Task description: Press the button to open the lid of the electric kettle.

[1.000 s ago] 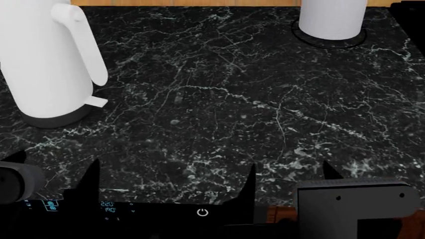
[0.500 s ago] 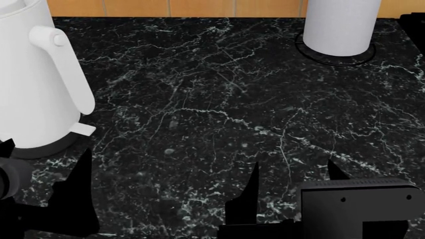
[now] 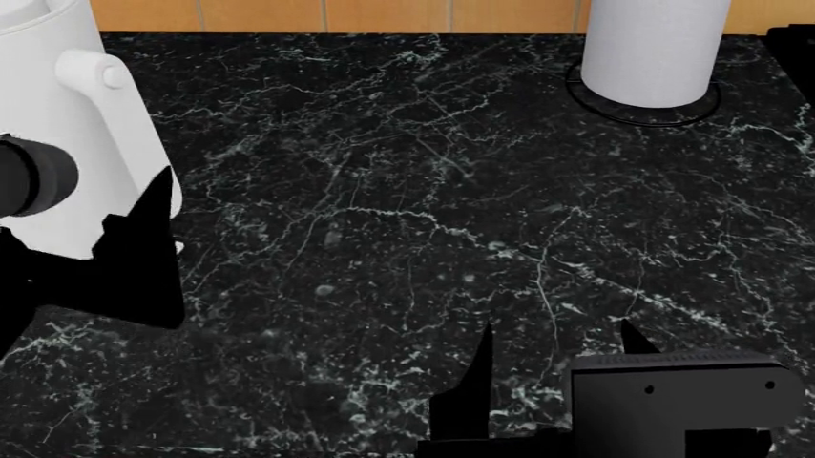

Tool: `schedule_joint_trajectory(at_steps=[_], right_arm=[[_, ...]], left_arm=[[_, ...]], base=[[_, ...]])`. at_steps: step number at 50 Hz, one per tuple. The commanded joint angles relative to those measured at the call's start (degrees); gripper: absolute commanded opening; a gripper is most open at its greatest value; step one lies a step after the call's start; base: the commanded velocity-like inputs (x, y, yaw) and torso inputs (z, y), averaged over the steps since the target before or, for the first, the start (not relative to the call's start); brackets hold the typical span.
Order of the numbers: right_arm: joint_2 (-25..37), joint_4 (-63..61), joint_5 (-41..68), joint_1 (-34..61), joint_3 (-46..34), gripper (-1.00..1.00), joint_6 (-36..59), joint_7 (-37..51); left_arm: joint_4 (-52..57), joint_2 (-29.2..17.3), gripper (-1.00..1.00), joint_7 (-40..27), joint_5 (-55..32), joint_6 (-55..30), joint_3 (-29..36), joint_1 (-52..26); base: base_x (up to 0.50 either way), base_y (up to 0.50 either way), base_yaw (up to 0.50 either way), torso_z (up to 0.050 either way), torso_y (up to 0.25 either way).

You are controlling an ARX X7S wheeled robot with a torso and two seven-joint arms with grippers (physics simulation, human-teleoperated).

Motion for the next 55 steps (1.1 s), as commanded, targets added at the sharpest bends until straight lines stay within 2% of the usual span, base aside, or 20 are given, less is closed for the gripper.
schedule_joint_trajectory(at_steps=[1,8,19,30,38,39,55], right_arm=[[-0.8,0.8,-0.6,-0.9,1.0,1.0,-0.9,-0.9],[-0.5,1.8,-0.4,-1.7,0.9,1.0,-2.3,-0.9],[-0.3,2.1,0.0,-1.8,0.5,1.0,-2.4,-0.4],[0.1,3.4,0.1,-2.4,-0.1,1.0,-3.8,-0.1],[0.4,3.5,0.4,-2.5,-0.5,1.0,-3.7,0.2],[0.4,3.5,0.4,-2.5,-0.5,1.0,-3.7,0.2],[0.8,4.4,0.9,-3.2,-0.6,1.0,-4.9,0.6]], left_arm=[[-11.2,-1.6,1.0,4.0,4.3,0.5,4.8,-9.9],[-16.0,-2.5,1.0,15.5,16.0,4.1,11.3,-12.2],[-21.2,-2.2,1.0,23.0,21.7,7.1,17.7,-14.9],[-26.6,-1.4,1.0,26.3,24.8,7.9,21.3,-20.0],[-26.6,-1.5,1.0,25.8,24.2,8.3,21.2,-19.4],[-26.7,-1.5,-1.0,25.4,24.2,8.1,21.1,-19.8],[-28.0,-2.0,-1.0,25.2,24.6,8.1,22.5,-22.1]], base=[[0.0,0.0,0.0,0.0,0.0],[0.0,0.0,0.0,0.0,0.0],[0.0,0.0,0.0,0.0,0.0],[0.0,0.0,0.0,0.0,0.0],[0.0,0.0,0.0,0.0,0.0],[0.0,0.0,0.0,0.0,0.0],[0.0,0.0,0.0,0.0,0.0]])
